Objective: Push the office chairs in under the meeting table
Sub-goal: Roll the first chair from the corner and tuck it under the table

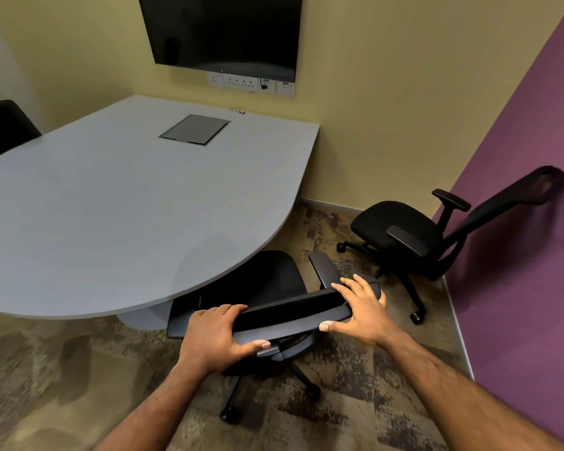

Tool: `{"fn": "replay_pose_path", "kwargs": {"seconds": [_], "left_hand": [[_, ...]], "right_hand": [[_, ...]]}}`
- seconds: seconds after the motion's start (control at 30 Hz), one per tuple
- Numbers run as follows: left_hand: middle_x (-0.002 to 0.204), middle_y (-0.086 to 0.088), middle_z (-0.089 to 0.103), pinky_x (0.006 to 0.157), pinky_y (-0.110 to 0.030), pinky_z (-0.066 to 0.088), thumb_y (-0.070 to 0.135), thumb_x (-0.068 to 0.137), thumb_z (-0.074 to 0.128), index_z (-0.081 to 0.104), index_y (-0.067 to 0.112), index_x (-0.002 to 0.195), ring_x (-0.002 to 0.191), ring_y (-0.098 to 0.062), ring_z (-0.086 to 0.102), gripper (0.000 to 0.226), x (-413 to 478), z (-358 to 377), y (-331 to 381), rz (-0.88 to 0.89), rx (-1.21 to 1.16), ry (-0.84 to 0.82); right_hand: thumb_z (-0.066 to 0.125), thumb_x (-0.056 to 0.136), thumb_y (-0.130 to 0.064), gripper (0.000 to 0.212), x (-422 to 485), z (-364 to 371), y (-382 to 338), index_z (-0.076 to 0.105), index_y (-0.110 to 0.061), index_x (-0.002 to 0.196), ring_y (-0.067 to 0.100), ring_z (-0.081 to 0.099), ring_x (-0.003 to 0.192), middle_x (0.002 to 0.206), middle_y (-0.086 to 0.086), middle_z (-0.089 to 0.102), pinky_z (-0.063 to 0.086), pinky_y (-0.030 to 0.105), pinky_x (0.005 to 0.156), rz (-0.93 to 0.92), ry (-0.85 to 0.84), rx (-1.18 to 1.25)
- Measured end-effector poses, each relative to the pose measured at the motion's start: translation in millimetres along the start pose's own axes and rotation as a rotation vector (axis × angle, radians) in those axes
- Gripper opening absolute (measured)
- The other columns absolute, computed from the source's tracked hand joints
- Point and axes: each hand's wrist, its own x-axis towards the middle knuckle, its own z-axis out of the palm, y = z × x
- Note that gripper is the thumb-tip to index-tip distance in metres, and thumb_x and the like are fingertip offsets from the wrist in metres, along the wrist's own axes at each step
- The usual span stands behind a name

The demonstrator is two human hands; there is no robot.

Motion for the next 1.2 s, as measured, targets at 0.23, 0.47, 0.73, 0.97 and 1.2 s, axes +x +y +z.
{"fn": "replay_pose_path", "kwargs": {"seconds": [0.23,0.47,0.73,0.97,1.2], "left_hand": [[0.117,0.014,0.072,0.084,-0.032,0.053,0.103,0.061,0.042,0.066,0.034,0.125,0.105,-0.01,0.069,0.097,15,-6,-15,-0.039,-0.054,0.063],[0.116,0.015,0.073,0.085,-0.031,0.054,0.103,0.059,0.043,0.065,0.035,0.126,0.106,-0.011,0.069,0.098,35,-6,-23,-0.134,-0.036,0.061],[0.119,0.012,0.071,0.088,-0.035,0.055,0.105,0.061,0.036,0.062,0.032,0.131,0.11,-0.012,0.067,0.105,75,6,-18,-0.213,-0.001,0.095],[0.113,0.008,0.073,0.081,-0.038,0.055,0.107,0.059,0.028,0.065,0.03,0.129,0.101,-0.015,0.07,0.11,99,19,13,-0.305,0.039,0.109],[0.11,0.006,0.075,0.079,-0.042,0.056,0.106,0.06,0.03,0.068,0.028,0.126,0.099,-0.018,0.071,0.108,124,27,40,-0.383,0.064,0.112]], "right_hand": [[0.027,0.053,-0.108,0.125,31,0,-12,0.024,-0.038,0.157,0.012,-0.011,0.154,0.168,-0.009,0.012,-0.01,0.072,0.114,-0.053,-0.013,-0.041],[0.035,0.053,-0.104,0.125,73,-15,-20,0.024,-0.035,0.157,0.015,-0.01,0.154,0.168,-0.007,0.011,-0.009,0.074,0.114,-0.087,-0.096,-0.018],[0.04,0.053,-0.103,0.126,143,-38,-7,0.02,-0.037,0.159,0.013,-0.017,0.154,0.17,-0.008,0.004,-0.017,0.071,0.113,-0.168,-0.173,-0.016],[0.055,0.058,-0.095,0.117,182,-60,20,0.02,-0.043,0.158,0.013,-0.02,0.152,0.17,-0.008,-0.001,-0.022,0.066,0.113,-0.174,-0.255,-0.028],[0.055,0.054,-0.095,0.119,211,-74,43,0.026,-0.042,0.156,0.012,-0.017,0.153,0.17,-0.007,0.005,-0.015,0.069,0.116,-0.23,-0.253,0.018]]}}
